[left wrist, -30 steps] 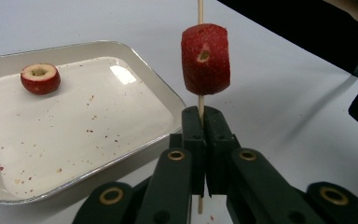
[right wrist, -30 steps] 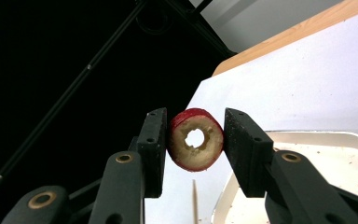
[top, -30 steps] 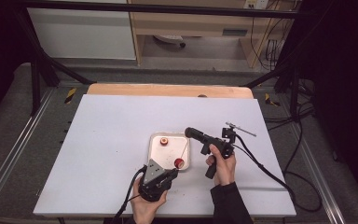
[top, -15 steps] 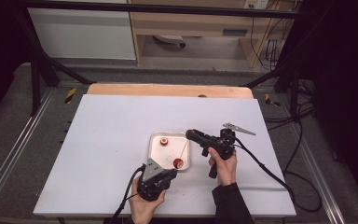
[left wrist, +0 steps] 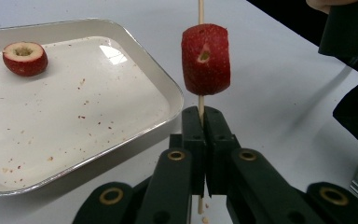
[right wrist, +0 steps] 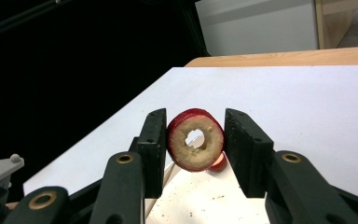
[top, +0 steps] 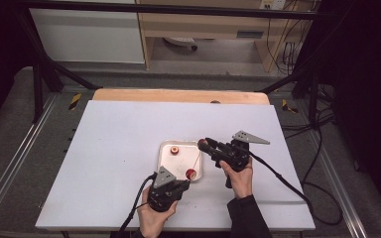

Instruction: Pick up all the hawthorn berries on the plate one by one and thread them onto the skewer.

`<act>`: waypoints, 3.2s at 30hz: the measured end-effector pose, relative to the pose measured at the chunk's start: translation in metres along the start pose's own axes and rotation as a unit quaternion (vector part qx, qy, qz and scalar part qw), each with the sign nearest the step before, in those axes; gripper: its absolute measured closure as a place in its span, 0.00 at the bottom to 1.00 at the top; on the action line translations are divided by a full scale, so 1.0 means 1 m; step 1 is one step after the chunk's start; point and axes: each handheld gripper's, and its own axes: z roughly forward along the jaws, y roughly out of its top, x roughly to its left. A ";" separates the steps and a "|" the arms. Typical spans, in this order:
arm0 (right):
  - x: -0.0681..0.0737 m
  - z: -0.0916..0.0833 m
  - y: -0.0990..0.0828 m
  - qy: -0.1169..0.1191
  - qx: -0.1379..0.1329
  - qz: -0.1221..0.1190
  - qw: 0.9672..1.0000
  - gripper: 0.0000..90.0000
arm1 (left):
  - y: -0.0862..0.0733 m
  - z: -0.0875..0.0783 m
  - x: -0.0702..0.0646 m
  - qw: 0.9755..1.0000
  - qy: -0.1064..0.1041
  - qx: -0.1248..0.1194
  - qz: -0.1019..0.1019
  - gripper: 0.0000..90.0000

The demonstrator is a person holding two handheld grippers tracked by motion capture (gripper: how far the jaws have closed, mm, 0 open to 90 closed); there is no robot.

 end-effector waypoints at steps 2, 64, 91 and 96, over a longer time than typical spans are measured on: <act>0.001 0.000 0.000 -0.004 0.002 -0.008 1.000 0.68 | 0.000 0.000 0.000 1.000 0.000 0.000 0.000 0.98; 0.018 0.016 -0.016 0.013 -0.068 0.138 0.988 0.68 | -0.013 0.002 0.004 0.991 -0.015 -0.080 -0.106 0.98; 0.010 0.014 -0.006 0.041 -0.007 0.192 0.980 0.68 | -0.017 -0.010 0.004 0.995 0.001 -0.086 -0.040 0.98; 0.010 0.015 -0.006 0.049 -0.012 0.198 0.979 0.68 | -0.017 -0.013 0.004 0.995 0.002 -0.089 -0.036 0.98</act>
